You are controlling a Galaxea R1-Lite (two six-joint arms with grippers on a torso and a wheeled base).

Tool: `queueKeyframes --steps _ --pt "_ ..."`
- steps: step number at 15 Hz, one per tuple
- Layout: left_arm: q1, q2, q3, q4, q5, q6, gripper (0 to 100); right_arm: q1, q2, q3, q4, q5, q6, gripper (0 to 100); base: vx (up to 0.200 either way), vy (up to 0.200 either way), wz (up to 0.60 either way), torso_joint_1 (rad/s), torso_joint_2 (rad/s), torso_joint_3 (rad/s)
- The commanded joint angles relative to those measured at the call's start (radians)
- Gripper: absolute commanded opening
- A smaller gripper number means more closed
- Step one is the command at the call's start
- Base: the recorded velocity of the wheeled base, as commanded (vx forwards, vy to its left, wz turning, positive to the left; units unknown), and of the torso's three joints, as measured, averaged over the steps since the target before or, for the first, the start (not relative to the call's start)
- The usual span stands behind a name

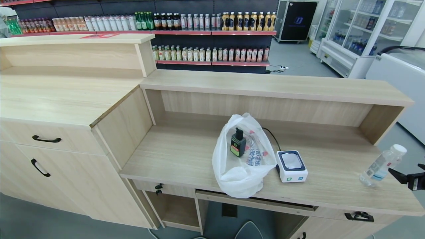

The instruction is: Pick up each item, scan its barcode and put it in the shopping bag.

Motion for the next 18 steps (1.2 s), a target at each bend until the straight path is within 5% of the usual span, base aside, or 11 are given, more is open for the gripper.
queueKeyframes --steps 1,18 --pt "0.000 0.000 0.000 0.000 0.000 0.000 0 0.033 0.050 -0.034 -0.004 -0.001 0.000 100 0.000 0.000 0.00 0.000 0.00 0.000" --pt "0.000 0.000 0.000 0.000 0.000 0.000 0 0.154 0.158 -0.154 -0.004 -0.006 -0.005 100 0.000 0.000 0.00 0.000 0.00 0.000"
